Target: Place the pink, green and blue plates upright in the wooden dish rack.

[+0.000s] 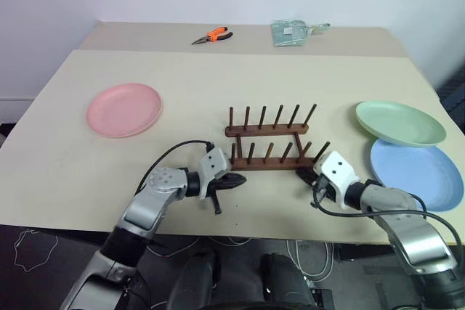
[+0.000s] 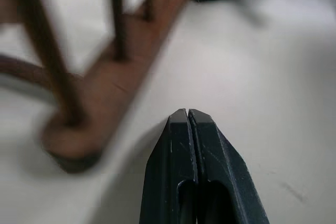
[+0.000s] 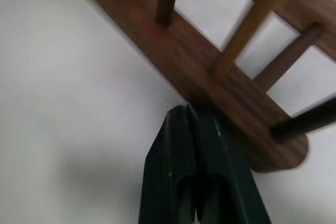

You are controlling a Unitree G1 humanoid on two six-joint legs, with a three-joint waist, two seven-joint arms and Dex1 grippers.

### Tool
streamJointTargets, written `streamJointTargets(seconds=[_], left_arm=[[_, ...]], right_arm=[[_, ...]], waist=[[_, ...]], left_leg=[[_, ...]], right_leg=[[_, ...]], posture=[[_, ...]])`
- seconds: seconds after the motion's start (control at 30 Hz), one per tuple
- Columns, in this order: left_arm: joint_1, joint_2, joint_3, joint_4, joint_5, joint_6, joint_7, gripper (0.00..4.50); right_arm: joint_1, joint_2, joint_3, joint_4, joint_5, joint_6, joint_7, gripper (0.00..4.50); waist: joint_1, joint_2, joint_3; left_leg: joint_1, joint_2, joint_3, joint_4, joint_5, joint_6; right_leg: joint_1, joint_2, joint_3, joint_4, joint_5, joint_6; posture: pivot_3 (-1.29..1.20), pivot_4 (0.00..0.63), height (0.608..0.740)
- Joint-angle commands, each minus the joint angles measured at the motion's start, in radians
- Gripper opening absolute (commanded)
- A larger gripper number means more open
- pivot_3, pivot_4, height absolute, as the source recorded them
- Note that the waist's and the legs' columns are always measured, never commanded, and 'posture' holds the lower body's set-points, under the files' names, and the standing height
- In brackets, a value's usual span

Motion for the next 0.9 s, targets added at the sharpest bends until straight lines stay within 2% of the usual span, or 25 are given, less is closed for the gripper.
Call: streamJointTargets(seconds=[0.03,0.27,0.33,0.37,0.43,0.47,0.5,0.6,0.63,0.77,0.9], left_arm=[[-0.073,-0.036,0.063,0.233,0.086,-0.040,0.200,0.03],[-0.121,-0.040,0.093,0.328,0.068,-0.107,0.223,0.03],[-0.095,-0.021,0.104,0.285,0.044,-0.094,0.189,0.00],[-0.075,-0.005,0.111,0.247,0.028,-0.083,0.167,0.25],[-0.031,0.030,0.136,0.161,-0.018,-0.045,0.119,0.89],[-0.016,0.042,0.145,0.131,-0.034,-0.031,0.103,1.30],[0.002,0.053,0.206,0.078,-0.080,-0.005,0.117,1.82],[-0.023,0.050,0.455,0.023,-0.165,0.043,0.328,3.36],[-0.051,0.049,0.528,0.043,-0.165,0.065,0.433,3.85],[-0.127,0.044,0.731,0.083,-0.124,0.139,0.781,3.85],[-0.188,-0.018,0.916,0.049,-0.222,0.213,0.982,3.85]], right_arm=[[-0.111,0.052,0.023,0.147,-0.086,-0.045,-0.099,0.00],[-0.217,0.086,0.028,0.252,-0.091,-0.091,-0.089,0.00],[-0.208,0.080,0.012,0.226,-0.058,-0.079,-0.051,0.52],[-0.197,0.072,0.006,0.201,-0.040,-0.072,-0.027,0.80],[-0.171,0.056,0.003,0.145,-0.014,-0.066,0.019,1.80],[-0.161,0.050,0.003,0.126,-0.007,-0.064,0.032,2.24],[-0.141,0.042,0.004,0.078,0.013,-0.051,0.056,2.75],[-0.096,0.030,0.024,-0.042,0.045,-0.033,0.104,4.32],[-0.093,0.032,0.032,-0.056,0.043,-0.032,0.110,4.50],[-0.113,0.060,0.059,-0.050,0.037,-0.026,0.102,4.50],[-0.145,0.082,0.091,-0.010,0.021,-0.051,0.105,4.50]], waist=[[-0.005,-0.001,-0.001],[-0.014,-0.001,-0.001],[-0.021,-0.001,-0.001],[-0.027,-0.001,-0.001],[-0.033,-0.001,-0.001],[-0.034,-0.001,-0.001],[-0.033,-0.001,-0.001],[-0.029,-0.002,0.001],[-0.029,-0.004,0.002],[-0.024,-0.006,0.003],[-0.021,-0.006,0.003]], left_leg=[[0.002,0.000,0.000,0.000,0.000,0.000],[0.006,0.000,0.000,-0.003,0.000,0.000],[0.006,0.000,0.000,-0.003,0.000,0.000],[0.006,0.000,0.000,-0.003,0.000,0.000],[0.006,0.000,0.000,-0.004,0.000,0.000],[0.006,0.001,0.000,-0.004,0.000,0.000],[0.006,0.001,0.000,-0.005,0.000,0.000],[0.005,0.002,-0.001,-0.005,0.000,0.000],[0.004,0.002,-0.001,-0.004,0.000,0.000],[0.004,0.003,-0.001,-0.003,0.000,0.000],[0.004,-0.002,-0.001,-0.004,-0.001,-0.001]], right_leg=[[0.002,0.000,0.000,0.000,0.000,0.000],[0.002,0.004,0.000,0.003,0.002,0.004],[0.002,0.004,0.000,0.003,0.002,0.004],[0.002,0.004,0.000,0.003,0.002,0.004],[0.002,0.004,0.001,0.003,0.002,0.004],[0.001,0.004,0.001,0.003,0.002,0.004],[0.001,0.004,0.001,0.003,0.002,0.004],[0.000,0.003,0.001,0.004,0.002,0.003],[-0.001,0.003,0.001,0.004,0.002,0.003],[-0.002,0.004,0.000,0.005,0.002,0.004],[-0.002,0.003,0.000,0.004,0.002,0.006]], posture=[[0.00,0.150,0.738],[0.00,0.150,0.738],[0.00,0.150,0.738],[0.00,0.150,0.738],[0.00,0.150,0.738],[0.00,0.150,0.738],[0.00,0.150,0.738],[0.00,0.150,0.738],[0.00,0.150,0.738],[0.00,0.150,0.738],[0.00,0.150,0.738]])
